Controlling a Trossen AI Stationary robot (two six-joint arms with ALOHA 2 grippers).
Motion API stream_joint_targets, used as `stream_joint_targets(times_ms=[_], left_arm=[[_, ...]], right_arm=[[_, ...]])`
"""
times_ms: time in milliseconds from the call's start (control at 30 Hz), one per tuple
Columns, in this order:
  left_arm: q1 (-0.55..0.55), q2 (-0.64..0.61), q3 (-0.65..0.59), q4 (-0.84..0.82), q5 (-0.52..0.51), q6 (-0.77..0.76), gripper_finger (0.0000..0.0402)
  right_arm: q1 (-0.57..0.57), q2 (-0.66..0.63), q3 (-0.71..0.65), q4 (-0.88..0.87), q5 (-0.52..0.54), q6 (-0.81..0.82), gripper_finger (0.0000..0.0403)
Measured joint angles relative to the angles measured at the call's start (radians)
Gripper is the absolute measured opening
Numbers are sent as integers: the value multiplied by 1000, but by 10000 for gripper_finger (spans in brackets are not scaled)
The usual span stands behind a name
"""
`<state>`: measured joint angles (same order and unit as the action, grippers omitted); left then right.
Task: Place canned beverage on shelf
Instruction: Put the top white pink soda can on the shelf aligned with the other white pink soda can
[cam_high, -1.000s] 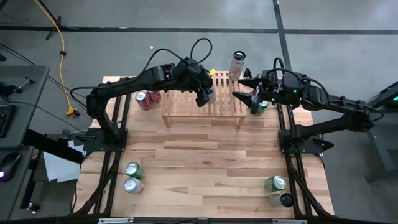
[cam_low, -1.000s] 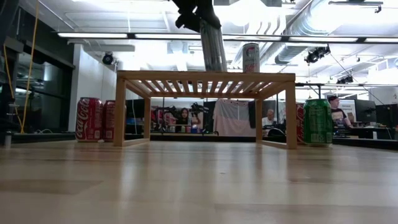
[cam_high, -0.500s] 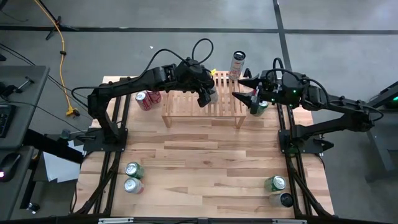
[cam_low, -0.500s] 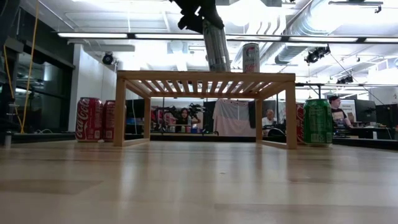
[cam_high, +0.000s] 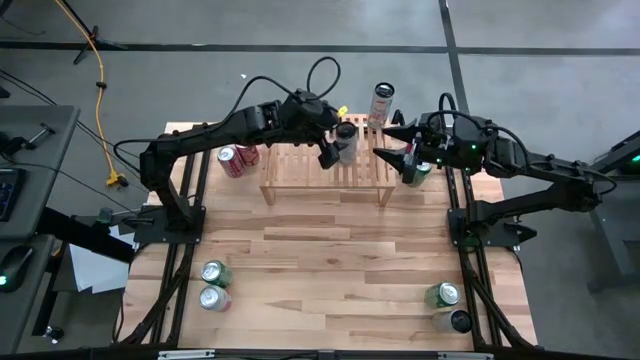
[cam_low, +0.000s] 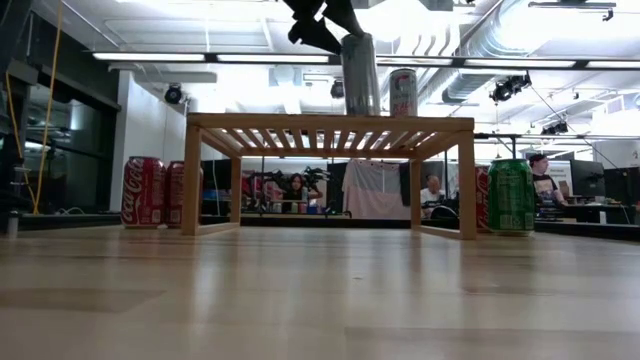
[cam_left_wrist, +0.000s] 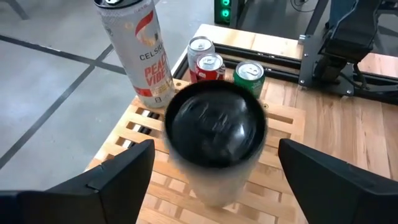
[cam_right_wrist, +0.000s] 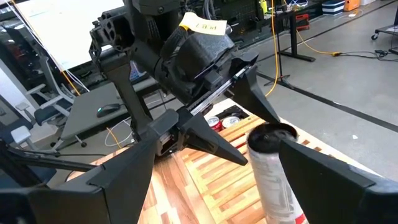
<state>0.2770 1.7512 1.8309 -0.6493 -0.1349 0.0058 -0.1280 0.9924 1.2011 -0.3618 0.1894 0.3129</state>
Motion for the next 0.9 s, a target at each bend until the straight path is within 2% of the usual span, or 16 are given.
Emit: stream_joint_targets(times_ms=[267,333,633,900], left_arm=[[20,-5,41,-8,7,79,335],[28,-7,54,1,47,123,335],[137,-6,58,10,377,334,335],[256,46,58,95,680,329,335]], right_arm=[[0,0,0,0,0,0,330],[0,0,0,0,-1,0,330],[0,0,0,0,-33,-8,330],[0,0,-1,0,-41,-8,330]])
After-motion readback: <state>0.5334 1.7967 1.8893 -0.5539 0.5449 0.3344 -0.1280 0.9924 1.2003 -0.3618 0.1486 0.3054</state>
